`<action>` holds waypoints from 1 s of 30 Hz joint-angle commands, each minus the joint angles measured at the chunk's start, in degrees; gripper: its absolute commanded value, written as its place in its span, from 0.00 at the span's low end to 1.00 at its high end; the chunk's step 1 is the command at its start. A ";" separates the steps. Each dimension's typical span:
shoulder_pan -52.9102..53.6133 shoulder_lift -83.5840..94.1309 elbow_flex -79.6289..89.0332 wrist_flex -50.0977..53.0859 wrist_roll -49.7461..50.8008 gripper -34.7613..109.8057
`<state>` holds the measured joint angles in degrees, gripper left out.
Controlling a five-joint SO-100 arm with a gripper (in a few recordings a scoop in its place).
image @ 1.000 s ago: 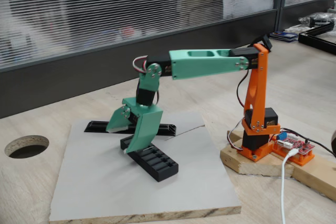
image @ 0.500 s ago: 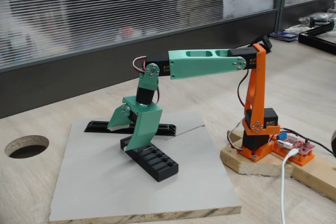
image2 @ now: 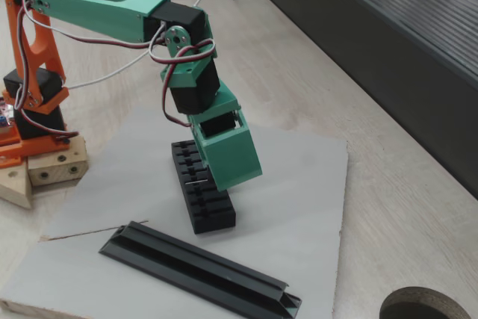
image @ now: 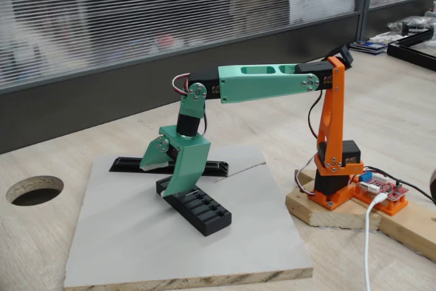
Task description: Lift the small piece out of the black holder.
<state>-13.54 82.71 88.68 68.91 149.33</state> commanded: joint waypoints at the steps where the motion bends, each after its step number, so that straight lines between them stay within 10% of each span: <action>1: -0.88 0.35 0.00 -0.18 0.70 0.65; 30: -4.22 -1.05 -2.99 3.78 0.70 0.58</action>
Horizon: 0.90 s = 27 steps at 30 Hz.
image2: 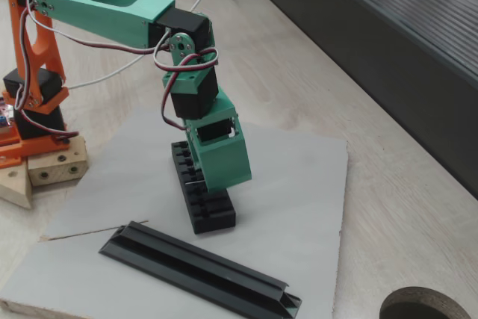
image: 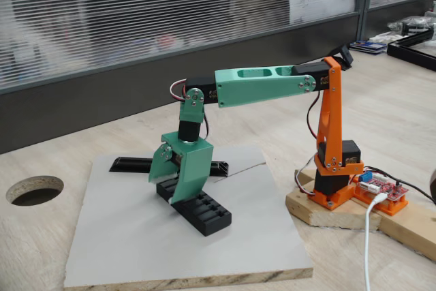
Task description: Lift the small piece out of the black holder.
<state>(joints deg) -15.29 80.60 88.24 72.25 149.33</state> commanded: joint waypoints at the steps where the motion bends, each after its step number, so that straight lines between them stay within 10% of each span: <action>1: -2.55 0.62 -3.96 0.44 0.62 0.58; 27: -1.85 -2.29 -6.33 1.14 0.62 0.46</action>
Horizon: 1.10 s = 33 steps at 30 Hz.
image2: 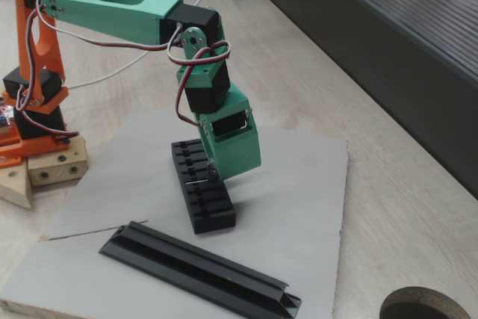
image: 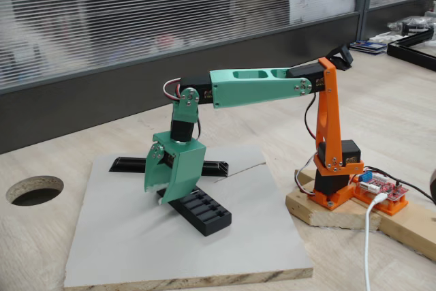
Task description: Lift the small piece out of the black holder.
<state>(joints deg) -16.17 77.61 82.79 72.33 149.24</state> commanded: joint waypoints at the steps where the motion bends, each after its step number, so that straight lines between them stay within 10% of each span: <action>1: -0.97 0.62 -0.79 1.05 0.70 0.46; 33: -1.05 5.10 -1.32 1.32 0.79 0.46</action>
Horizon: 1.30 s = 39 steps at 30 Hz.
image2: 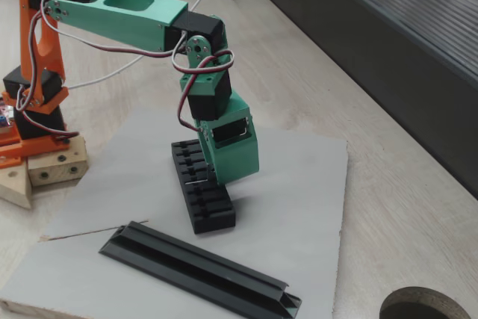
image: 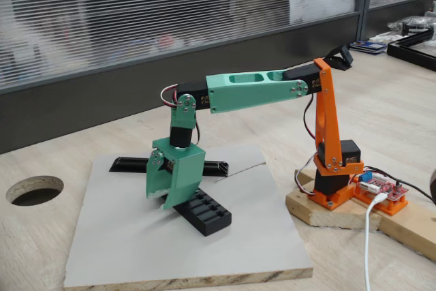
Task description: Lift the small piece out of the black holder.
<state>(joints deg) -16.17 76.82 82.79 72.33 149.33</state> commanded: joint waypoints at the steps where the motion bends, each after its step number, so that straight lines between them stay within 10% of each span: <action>1: -1.05 6.50 -1.32 2.02 0.70 0.46; 39: 4.66 -2.90 -9.67 8.26 0.53 0.46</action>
<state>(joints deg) -10.37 72.69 73.92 79.45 149.33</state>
